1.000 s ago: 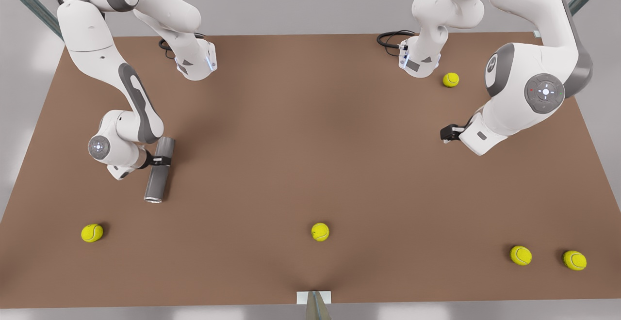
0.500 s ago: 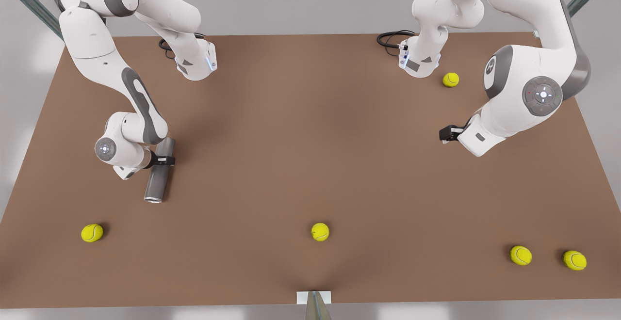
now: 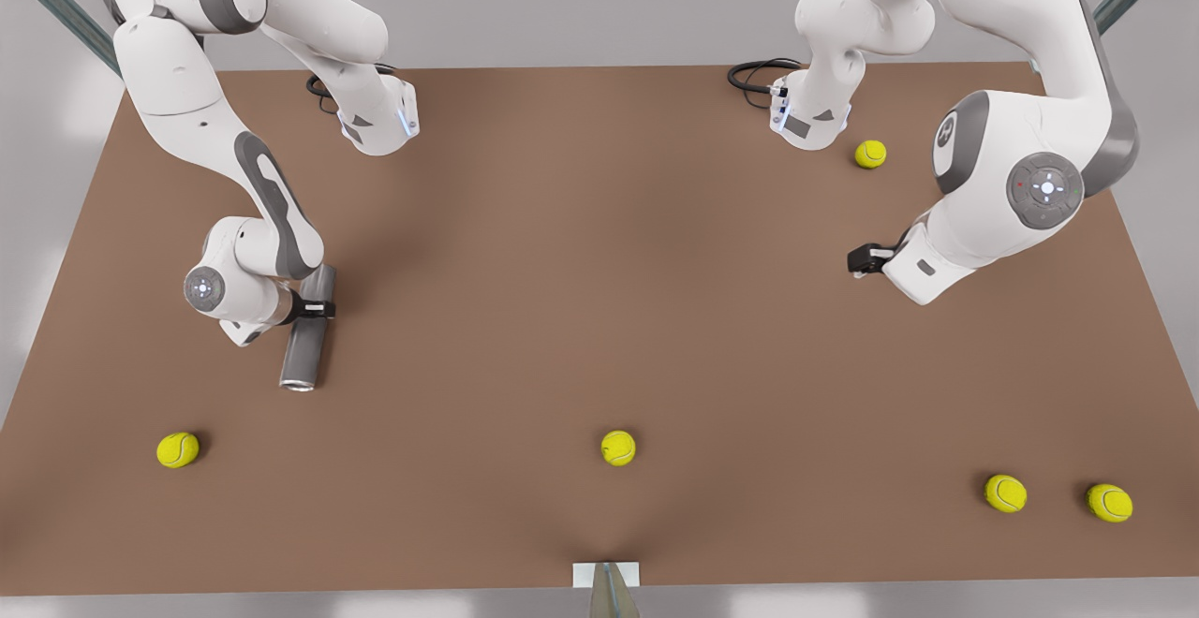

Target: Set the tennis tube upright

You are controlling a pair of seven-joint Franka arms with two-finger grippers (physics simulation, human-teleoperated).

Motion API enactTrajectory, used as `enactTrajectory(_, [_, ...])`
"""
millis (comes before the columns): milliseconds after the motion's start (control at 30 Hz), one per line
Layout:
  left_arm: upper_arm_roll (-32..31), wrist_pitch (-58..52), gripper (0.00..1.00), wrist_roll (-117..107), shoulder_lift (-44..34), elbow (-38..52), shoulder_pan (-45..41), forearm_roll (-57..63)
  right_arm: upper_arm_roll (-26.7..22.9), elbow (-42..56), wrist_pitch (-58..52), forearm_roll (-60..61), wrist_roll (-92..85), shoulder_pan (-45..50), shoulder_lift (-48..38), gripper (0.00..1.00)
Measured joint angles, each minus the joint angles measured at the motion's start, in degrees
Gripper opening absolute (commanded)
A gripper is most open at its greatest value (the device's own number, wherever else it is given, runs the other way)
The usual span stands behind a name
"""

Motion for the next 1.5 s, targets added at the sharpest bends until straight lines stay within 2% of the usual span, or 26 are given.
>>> enactTrajectory(100, [0.03, -0.08, 1.0, -0.03, 0.09, 0.0, 0.0, 0.0, -0.05, 0.0, 0.01, -0.01, 0.01, 0.01, 0.01, 0.83])
enactTrajectory(133, [-0.02, -0.09, 1.0, -0.08, 0.09, 0.0, 0.04, 0.0, -0.01, 0.0, 0.01, -0.05, 0.01, 0.0, 0.01, 0.9])
enactTrajectory(233, [0.03, -0.09, 1.0, -0.06, 0.17, 0.0, 0.01, -0.01, -0.08, 0.0, 0.01, 0.0, 0.01, 0.03, 0.01, 0.89])
enactTrajectory(400, [-0.05, -0.09, 1.0, -0.01, 0.44, 0.0, 0.03, -0.02, -0.07, 0.0, 0.01, 0.03, 0.01, 0.07, 0.1, 0.68])
enactTrajectory(667, [0.03, -0.09, 1.0, -0.09, 0.62, 0.0, 0.01, -0.07, 0.01, 0.05, 0.04, 0.15, -0.14, 0.08, 0.01, 0.59])
enactTrajectory(833, [0.03, -0.09, 1.0, -0.09, 0.62, 0.0, -0.01, -0.07, 0.01, 0.89, -1.84, 0.29, -0.13, 0.27, -0.46, 0.59])
enactTrajectory(1000, [0.03, -0.09, 1.0, -0.09, 0.62, 0.0, -0.01, -0.07, 1.28, 7.99, -8.96, -0.14, -0.2, 1.75, -0.79, 0.6])
enactTrajectory(1133, [-0.04, -0.09, 1.0, -0.16, 0.61, 0.0, 0.04, -0.08, 1.41, 16.15, -14.21, -0.35, -1.78, 6.35, -0.73, 0.61])
enactTrajectory(1500, [0.03, -0.09, 1.0, -0.18, 0.62, 0.0, 0.01, -0.08, 2.82, 20.57, -12.49, -4.81, -2.38, 16.06, 0.17, 0.61])
